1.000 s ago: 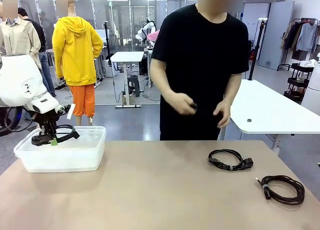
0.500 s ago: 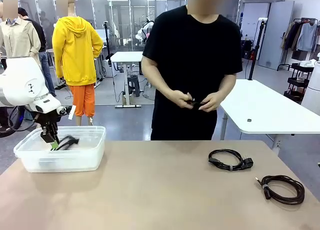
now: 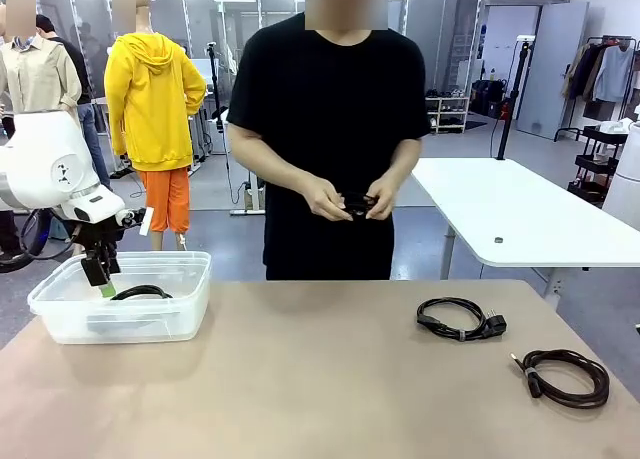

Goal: Organize and store the cables.
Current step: Place the Power Cable into the Organizing box.

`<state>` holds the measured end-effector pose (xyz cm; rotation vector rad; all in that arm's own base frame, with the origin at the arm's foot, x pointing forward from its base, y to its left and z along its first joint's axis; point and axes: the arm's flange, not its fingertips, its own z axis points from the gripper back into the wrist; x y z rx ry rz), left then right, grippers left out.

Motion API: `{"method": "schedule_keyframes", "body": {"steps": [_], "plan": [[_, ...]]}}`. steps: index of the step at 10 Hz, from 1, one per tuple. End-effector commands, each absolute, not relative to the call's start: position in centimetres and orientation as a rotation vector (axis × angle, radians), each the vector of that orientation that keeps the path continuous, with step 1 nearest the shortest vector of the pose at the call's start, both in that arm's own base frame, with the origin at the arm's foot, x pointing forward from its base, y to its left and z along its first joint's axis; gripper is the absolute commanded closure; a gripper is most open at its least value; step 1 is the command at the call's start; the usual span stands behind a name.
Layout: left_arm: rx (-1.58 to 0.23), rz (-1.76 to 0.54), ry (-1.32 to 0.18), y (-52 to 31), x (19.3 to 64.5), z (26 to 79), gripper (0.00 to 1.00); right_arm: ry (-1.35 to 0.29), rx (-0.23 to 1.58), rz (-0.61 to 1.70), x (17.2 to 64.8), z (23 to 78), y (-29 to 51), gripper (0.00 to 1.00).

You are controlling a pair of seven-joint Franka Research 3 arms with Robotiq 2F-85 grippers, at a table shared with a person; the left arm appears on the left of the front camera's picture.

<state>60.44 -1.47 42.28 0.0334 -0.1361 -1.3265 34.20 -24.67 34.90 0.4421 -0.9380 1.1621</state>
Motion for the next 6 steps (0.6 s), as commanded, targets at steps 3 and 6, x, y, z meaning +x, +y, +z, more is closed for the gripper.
{"method": "schedule_keyframes", "body": {"steps": [3, 6], "plan": [[0.033, -1.327, -0.136, -1.47, 60.44, 42.28, 0.02, -0.915, 0.442, 1.156, 33.98, 35.16, -24.44, 0.00], [0.033, -1.327, -0.136, -1.47, 60.44, 42.28, 0.02, -0.915, 0.442, 1.156, 33.98, 35.16, -24.44, 0.00]]}}
